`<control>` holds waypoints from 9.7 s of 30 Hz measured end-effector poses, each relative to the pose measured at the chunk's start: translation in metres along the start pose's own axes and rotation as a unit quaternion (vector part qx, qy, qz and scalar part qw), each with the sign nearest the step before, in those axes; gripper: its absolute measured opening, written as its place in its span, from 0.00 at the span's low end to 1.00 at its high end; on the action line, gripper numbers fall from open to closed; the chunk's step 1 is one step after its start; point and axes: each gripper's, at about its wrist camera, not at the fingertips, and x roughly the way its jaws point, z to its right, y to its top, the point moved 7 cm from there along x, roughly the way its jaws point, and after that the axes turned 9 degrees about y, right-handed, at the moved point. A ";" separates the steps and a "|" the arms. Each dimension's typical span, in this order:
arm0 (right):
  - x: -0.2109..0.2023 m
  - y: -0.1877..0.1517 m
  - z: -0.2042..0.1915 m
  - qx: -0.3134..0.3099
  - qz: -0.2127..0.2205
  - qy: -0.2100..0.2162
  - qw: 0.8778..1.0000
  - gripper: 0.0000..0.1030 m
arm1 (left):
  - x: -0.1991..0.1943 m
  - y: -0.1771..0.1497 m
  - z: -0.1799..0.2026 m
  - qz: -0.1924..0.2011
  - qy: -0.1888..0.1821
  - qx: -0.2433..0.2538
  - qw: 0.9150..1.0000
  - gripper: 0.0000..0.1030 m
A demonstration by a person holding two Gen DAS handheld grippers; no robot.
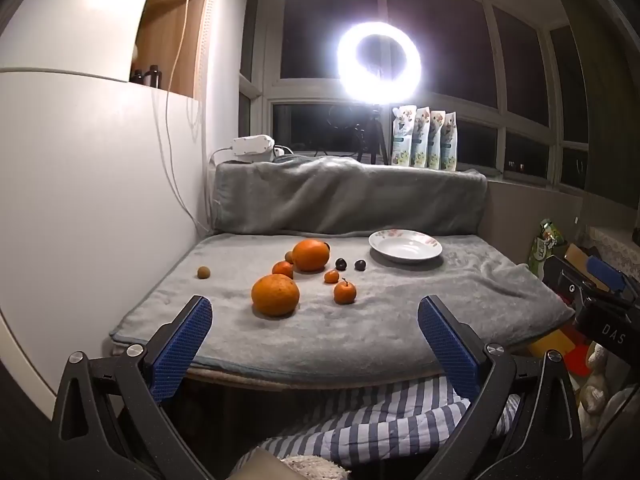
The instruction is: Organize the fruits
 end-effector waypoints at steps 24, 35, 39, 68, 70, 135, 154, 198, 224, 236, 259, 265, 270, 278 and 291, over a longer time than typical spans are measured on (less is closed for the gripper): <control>-0.003 0.011 0.003 -0.018 0.019 -0.009 1.000 1.00 | 0.002 0.005 0.001 -0.001 0.003 0.005 1.000 0.99; 0.026 0.033 0.009 -0.035 0.017 -0.027 0.999 1.00 | 0.031 0.023 -0.002 -0.001 0.009 0.003 1.000 0.99; 0.040 0.036 0.012 -0.037 0.010 -0.036 0.999 1.00 | 0.044 0.025 -0.004 -0.004 0.010 0.005 1.000 0.99; 0.088 0.056 0.009 -0.046 0.009 -0.034 0.998 1.00 | 0.090 0.045 -0.014 -0.006 0.034 -0.007 0.999 0.99; 0.086 0.057 0.008 -0.045 0.012 -0.030 0.998 1.00 | 0.086 0.047 -0.014 -0.002 0.033 -0.007 0.999 0.99; 0.293 -0.015 -0.083 0.039 -0.248 0.285 0.925 0.94 | 0.214 -0.058 -0.077 -0.222 -0.004 -0.123 0.967 0.94; 0.344 -0.077 -0.191 0.001 -0.418 0.408 0.812 0.75 | 0.237 -0.075 -0.056 -0.261 -0.086 -0.158 0.948 0.67; 0.343 -0.014 -0.107 0.045 -0.362 0.387 0.847 0.68 | 0.255 -0.013 0.038 -0.223 -0.171 -0.087 0.956 0.50; 0.364 0.007 0.063 0.134 -0.328 0.305 0.884 0.68 | 0.296 0.003 0.183 -0.243 -0.255 -0.014 0.936 0.50; 0.374 0.011 0.100 0.172 -0.303 0.270 0.898 0.68 | 0.307 0.009 0.201 -0.238 -0.254 -0.001 0.938 0.48; 0.342 0.044 0.090 0.102 -0.232 0.216 0.943 0.85 | 0.290 0.023 0.158 -0.208 -0.229 -0.014 0.951 0.70; 0.342 0.044 0.081 0.105 -0.237 0.215 0.942 0.85 | 0.290 0.020 0.138 -0.216 -0.215 -0.023 0.952 0.79; 0.339 0.043 0.068 0.105 -0.238 0.228 0.938 0.85 | 0.293 0.019 0.111 -0.218 -0.195 -0.036 0.956 0.79; 0.340 0.044 0.036 0.070 -0.231 0.244 0.939 0.85 | 0.303 0.012 0.065 -0.219 -0.153 -0.056 0.962 0.79; 0.362 0.032 -0.014 0.044 -0.276 0.282 0.918 0.85 | 0.318 0.001 0.013 -0.222 -0.115 -0.090 0.964 0.79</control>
